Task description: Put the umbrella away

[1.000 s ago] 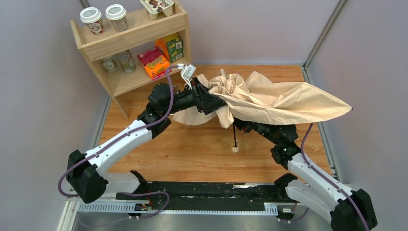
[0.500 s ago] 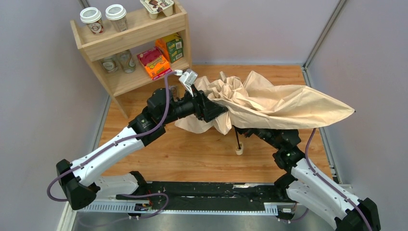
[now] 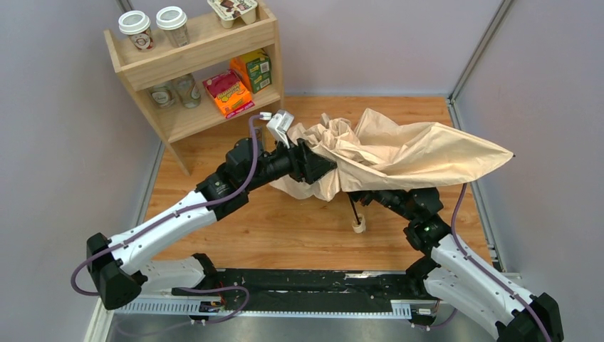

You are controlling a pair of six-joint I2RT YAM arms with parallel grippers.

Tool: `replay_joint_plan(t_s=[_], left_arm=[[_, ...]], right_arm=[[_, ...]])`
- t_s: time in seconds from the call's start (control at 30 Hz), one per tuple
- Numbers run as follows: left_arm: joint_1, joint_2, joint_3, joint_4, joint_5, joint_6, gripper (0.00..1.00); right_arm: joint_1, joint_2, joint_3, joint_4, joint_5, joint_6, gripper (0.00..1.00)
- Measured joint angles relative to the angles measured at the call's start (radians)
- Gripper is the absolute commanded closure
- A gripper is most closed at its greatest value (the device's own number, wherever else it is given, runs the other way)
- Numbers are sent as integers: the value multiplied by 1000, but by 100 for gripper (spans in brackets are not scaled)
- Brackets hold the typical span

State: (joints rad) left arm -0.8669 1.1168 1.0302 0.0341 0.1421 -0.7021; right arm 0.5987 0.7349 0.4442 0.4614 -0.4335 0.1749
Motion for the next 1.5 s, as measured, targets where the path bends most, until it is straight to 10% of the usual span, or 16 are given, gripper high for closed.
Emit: replay_joint_plan(t_s=[0.27, 0.43, 0.63, 0.67, 0.77, 0.93, 1.5], left_arm=[[-3, 131, 98, 56, 63, -10, 22], [-1, 156, 89, 127, 95, 15, 67], [-4, 135, 19, 242, 119, 124, 98], [-4, 132, 15, 248, 122, 131, 100], [-9, 121, 2, 260, 127, 142, 100], [-23, 80, -30, 311, 91, 163, 100], [0, -255, -179, 99, -286, 470, 100]], right_arm=[[-15, 10, 13, 17, -34, 16, 100], [-24, 48, 27, 27, -57, 41, 100], [-25, 50, 27, 18, -86, 108, 99], [-25, 49, 27, 18, -88, 117, 86], [-24, 36, 27, 0, -90, 142, 46], [3, -37, -6, -126, -48, 198, 12], [14, -477, -29, -803, 451, 361, 4]])
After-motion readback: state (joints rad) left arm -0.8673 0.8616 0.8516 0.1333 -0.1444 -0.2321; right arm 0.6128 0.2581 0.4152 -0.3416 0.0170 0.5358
